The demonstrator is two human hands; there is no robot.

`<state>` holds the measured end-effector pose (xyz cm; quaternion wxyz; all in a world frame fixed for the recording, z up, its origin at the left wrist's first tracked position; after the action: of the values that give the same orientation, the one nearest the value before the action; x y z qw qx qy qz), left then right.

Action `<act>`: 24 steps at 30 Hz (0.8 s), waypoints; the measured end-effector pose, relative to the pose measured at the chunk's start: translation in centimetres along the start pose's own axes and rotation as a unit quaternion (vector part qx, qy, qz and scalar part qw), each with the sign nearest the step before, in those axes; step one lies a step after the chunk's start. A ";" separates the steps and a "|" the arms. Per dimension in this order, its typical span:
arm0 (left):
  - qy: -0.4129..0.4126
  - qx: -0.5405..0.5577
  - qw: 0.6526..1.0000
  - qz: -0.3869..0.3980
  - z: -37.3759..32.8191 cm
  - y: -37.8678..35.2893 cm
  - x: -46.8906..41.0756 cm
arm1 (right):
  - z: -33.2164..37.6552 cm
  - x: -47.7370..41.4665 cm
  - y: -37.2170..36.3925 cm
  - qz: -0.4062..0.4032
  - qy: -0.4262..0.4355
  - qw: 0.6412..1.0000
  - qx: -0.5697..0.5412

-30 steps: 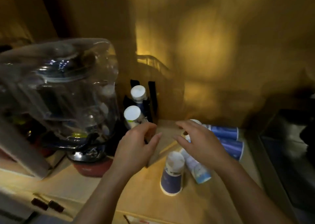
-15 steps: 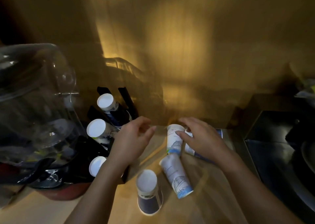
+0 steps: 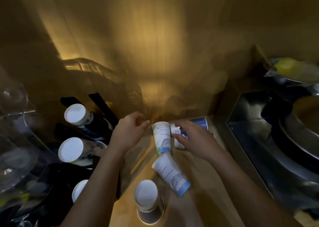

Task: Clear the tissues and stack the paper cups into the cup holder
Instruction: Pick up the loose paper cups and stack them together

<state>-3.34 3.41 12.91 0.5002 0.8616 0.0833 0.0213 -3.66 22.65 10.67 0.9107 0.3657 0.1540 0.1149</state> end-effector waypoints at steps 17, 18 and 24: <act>-0.195 -0.253 0.937 0.138 1.2 -14.1 -4.4 | -10.2 6.1 -11.2 0.169 -0.224 0.959 0.033; -0.225 -0.300 0.914 0.153 1.5 -15.2 -4.4 | -10.4 6.6 -11.7 0.177 -0.230 0.956 0.035; -0.338 -0.455 0.805 0.174 2.7 -18.6 -3.9 | -10.8 8.1 -13.3 0.184 -0.229 0.954 0.050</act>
<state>-9.14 9.49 -4.36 0.8193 0.4879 -0.2613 -0.1494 1.18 22.67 -7.70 0.8652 0.4489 -0.1236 0.1860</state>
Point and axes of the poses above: each hand's wrist, its own x-axis away from the middle knuckle, its own y-axis out of the back of the hand, z = x × y, the point moved 8 cm from there along -x, towards the middle knuckle, and after that the axes turned 13 degrees about -x, right-handed, at the moved point
